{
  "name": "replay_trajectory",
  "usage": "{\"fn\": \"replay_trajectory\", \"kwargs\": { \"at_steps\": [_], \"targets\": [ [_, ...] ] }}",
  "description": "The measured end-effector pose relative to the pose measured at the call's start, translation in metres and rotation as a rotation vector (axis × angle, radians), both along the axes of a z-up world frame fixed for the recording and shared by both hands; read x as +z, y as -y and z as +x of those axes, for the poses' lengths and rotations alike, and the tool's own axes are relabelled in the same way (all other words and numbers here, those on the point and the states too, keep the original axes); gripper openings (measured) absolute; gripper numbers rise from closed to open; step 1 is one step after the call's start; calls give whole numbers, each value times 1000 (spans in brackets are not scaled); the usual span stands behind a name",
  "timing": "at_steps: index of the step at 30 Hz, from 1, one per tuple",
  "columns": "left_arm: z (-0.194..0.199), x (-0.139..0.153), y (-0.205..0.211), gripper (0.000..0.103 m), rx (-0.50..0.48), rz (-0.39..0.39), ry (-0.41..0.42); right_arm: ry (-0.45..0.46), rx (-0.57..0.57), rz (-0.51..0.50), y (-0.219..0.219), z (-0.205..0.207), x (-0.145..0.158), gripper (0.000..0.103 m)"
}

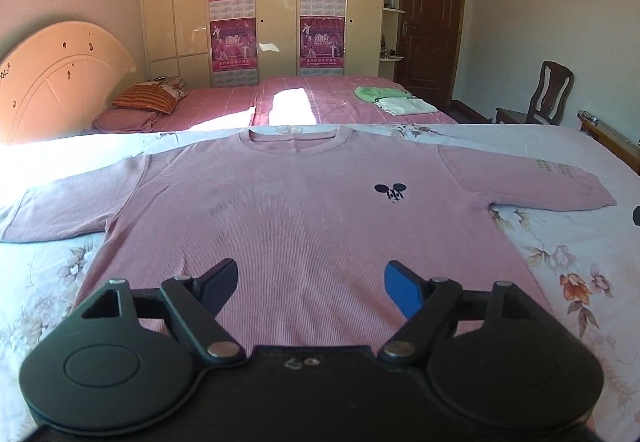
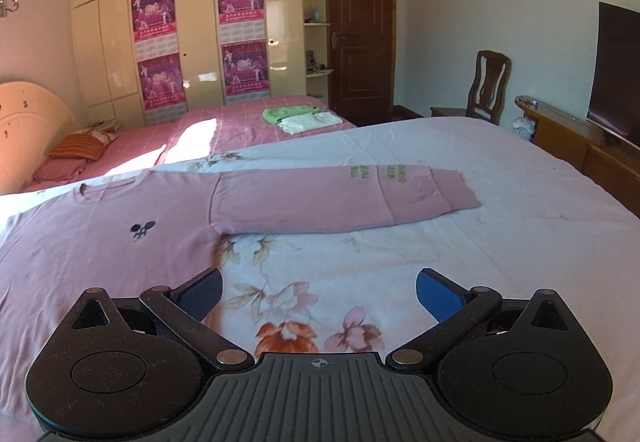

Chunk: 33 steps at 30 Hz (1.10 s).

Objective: Fold small clothes
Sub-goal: 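Move the right gripper to a sleeve cuff and close on it, then lift the held sleeve and fold it across the sweatshirt body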

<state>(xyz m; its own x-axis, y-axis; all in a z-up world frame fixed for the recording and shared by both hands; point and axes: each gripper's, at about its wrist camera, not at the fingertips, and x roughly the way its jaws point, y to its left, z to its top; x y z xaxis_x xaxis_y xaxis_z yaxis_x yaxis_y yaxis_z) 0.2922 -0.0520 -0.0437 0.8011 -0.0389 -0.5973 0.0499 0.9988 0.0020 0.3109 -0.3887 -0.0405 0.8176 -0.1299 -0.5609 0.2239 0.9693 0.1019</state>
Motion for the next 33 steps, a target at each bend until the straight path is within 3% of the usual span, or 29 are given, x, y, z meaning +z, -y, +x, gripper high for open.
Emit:
{"fn": "replay_trajectory", "kwargs": {
  "at_steps": [2, 4, 8, 9, 10, 12, 19, 22, 26, 27, 28, 29, 31, 33],
  "targets": [
    [16, -1, 4, 81, 9, 2, 11, 19, -24, -10, 17, 17, -6, 102],
    [33, -5, 9, 83, 16, 12, 12, 18, -43, -5, 35, 35, -13, 74],
    [61, -16, 14, 84, 23, 36, 0, 39, -107, 19, 79, 71, -30, 74],
    [67, -19, 14, 84, 26, 45, -4, 38, -122, 34, 92, 80, -35, 67],
    [73, -23, 13, 84, 31, 55, -6, 35, -134, 63, 106, 90, -42, 50],
    [85, -31, 12, 83, 44, 72, -21, 29, -176, 114, 133, 106, -53, 41],
    [110, -48, 8, 83, 99, 71, -62, -2, -303, 304, 208, 131, -89, 41],
    [112, -53, 10, 83, 108, 74, -78, -24, -330, 374, 225, 133, -102, 41],
    [109, -57, 11, 83, 108, 77, -99, 14, -343, 446, 239, 130, -104, 41],
    [110, -57, 10, 83, 110, 77, -104, 17, -340, 438, 240, 130, -102, 40],
    [109, -57, 9, 83, 112, 77, -108, 9, -333, 417, 241, 133, -100, 23],
    [109, -57, 7, 83, 113, 78, -110, 0, -314, 410, 241, 135, -98, 13],
    [107, -53, 2, 83, 114, 81, -105, 24, -296, 343, 239, 133, -84, 6],
    [106, -50, -5, 83, 104, 87, -105, 31, -289, 239, 233, 132, -77, 6]
  ]
}}
